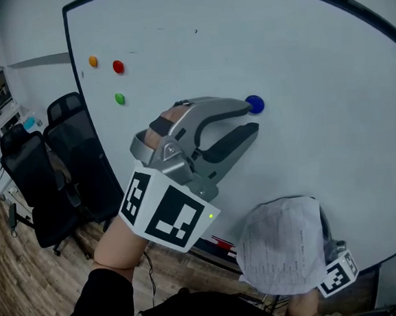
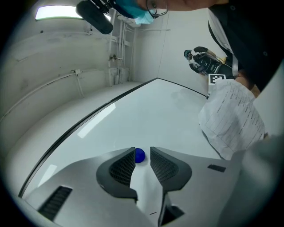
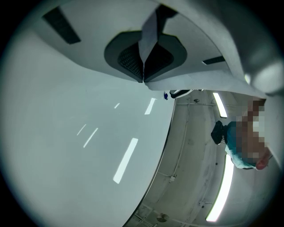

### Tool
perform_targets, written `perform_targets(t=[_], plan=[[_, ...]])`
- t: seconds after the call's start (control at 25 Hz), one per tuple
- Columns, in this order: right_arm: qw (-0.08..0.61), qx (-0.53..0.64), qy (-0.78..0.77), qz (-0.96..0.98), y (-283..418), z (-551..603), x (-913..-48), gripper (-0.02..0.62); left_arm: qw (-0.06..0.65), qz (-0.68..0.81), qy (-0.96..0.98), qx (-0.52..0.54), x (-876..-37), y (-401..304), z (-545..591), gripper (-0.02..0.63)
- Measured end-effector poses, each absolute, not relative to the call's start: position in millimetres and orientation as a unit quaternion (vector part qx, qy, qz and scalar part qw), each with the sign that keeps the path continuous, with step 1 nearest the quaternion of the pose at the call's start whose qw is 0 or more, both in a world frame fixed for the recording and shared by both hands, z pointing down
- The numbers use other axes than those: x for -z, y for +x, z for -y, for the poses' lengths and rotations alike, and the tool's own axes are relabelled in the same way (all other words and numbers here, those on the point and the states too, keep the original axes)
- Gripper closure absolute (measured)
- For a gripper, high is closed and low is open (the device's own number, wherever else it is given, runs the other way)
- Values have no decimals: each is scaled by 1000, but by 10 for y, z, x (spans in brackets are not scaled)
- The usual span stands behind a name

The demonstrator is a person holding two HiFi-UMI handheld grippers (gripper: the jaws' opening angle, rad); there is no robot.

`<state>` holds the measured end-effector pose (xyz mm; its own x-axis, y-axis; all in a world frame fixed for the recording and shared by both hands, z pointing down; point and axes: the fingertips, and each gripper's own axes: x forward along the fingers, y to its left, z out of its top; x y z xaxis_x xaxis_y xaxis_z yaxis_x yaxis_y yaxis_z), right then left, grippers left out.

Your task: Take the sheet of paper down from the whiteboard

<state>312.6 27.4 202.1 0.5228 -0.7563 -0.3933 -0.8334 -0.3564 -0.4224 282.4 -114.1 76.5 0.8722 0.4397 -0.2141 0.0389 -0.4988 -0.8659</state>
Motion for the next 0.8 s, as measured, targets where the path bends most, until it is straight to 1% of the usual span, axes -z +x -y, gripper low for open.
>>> perform_targets(t=[0.2, 0.44, 0.6, 0.8], plan=[[278, -54, -825, -489, 3163, -181, -2081, 571, 437, 161, -863, -196, -1070, 2815, 1246, 532], [222, -46, -839, -495, 3158, -34, -2222, 571, 354, 187, -903, -152, -1664, 2869, 1437, 580], [204, -34, -835, -510, 3135, 54, -2361, 571, 315, 208, -921, -98, -2125, 2874, 1518, 594], [145, -40, -845, -513, 3033, 167, -2575, 571, 259, 248, -931, -60, -2693, 2807, 1470, 594]])
